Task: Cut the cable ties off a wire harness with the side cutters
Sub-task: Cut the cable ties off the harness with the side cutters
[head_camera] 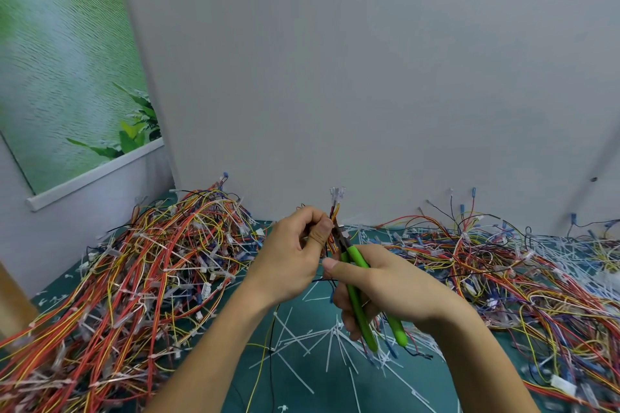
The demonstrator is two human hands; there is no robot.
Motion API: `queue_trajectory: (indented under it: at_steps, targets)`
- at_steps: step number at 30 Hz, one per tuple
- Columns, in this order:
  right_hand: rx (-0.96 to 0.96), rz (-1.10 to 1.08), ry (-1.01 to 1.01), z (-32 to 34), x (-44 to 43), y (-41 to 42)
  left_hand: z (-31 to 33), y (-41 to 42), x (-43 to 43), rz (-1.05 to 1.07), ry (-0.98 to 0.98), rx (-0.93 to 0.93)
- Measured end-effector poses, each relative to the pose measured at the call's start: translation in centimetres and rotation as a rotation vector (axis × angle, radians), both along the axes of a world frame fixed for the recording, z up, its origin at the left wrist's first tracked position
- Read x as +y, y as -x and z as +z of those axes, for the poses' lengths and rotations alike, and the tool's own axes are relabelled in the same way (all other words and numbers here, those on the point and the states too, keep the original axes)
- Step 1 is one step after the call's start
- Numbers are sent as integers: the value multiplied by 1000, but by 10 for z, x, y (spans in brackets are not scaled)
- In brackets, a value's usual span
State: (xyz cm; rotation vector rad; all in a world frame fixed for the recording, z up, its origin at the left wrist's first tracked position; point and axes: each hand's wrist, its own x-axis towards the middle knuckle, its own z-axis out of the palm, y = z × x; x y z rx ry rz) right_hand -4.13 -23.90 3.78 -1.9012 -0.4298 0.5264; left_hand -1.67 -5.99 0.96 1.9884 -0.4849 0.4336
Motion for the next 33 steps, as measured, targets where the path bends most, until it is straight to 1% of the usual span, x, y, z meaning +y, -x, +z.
queue_trajectory:
  at_steps: [5, 11, 16, 21, 27, 30, 33]
  targets:
    - [12, 2, 15, -1, -1, -1, 0, 0, -1, 10, -25, -17]
    - [-68, -34, 47, -7, -1, -3, 1, 1, 0, -3, 13, -17]
    - [-29, -23, 9, -7, -3, -5, 4, 4, -1, -5, 21, -12]
    - [-46, 3, -11, -7, 1, -4, 5, 4, 0, 11, -2, -26]
    - [-56, 14, -30, -6, 2, -2, 11, 6, 2, 46, -114, -150]
    - [-82, 16, -12, -6, 1, -3, 14, 8, 2, 43, -126, -204]
    - [-88, 9, -13, -7, 0, -3, 15, 9, 2, 31, -114, -216]
